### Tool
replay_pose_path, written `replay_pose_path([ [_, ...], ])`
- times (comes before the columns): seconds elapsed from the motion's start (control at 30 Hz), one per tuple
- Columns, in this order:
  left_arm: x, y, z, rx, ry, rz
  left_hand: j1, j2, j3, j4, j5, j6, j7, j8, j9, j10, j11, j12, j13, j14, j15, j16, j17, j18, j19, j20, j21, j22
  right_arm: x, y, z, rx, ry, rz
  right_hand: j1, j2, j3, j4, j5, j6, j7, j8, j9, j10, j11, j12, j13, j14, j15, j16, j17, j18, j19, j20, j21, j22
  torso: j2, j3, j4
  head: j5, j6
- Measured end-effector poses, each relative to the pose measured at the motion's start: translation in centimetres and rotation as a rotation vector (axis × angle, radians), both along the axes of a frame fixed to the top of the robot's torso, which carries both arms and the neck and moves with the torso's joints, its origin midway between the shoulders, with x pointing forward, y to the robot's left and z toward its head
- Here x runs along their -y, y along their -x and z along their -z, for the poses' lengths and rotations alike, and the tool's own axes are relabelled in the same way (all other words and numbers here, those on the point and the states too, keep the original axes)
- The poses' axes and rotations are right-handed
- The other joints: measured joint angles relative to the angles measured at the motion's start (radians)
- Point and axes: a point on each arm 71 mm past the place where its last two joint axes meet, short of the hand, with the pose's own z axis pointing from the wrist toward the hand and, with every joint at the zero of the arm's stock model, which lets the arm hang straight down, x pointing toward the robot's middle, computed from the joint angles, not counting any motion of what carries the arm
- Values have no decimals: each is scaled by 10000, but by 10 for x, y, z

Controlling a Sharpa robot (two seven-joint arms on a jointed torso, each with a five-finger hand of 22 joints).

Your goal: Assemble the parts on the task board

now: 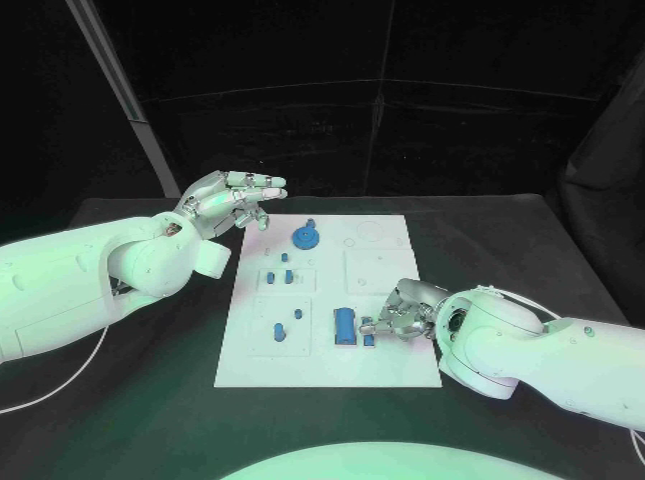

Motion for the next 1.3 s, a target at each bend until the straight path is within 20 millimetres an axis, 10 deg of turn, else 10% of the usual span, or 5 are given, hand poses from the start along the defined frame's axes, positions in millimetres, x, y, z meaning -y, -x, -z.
replay_pose_path([
  [0.67, -1, 0, 0, -32, -18, 4, 0, 0, 0, 0, 0, 0, 0, 0, 0, 0, 0, 0, 0, 0, 0, 0, 1, 0, 0, 0, 0, 2, 5, 7, -3, -59, 13, -598, 347, -237, -163, -444, -93, 0, 0, -53, 80, 0, 0, -7, 87, 0, 1, -44, -6, 0, 0, 0, -43, -1, 0, 6, -12, -6, -5],
  [1.3, 0, 0, 0, -50, -20, 25, 0, 0, 0, 0, 0, 0, 0, 0, 0, 0, 0, 0, 0, 0, 0, 0, 2, 0, 0, 0, 0, 4, 2, -3, 3, -127, 219, -731, 815, 150, -43, -845, 152, 57, 19, -92, 188, 0, -1, -50, 155, 0, 1, -44, 12, 0, 0, -1, -43, -1, 3, 4, 7, -3, -12],
])
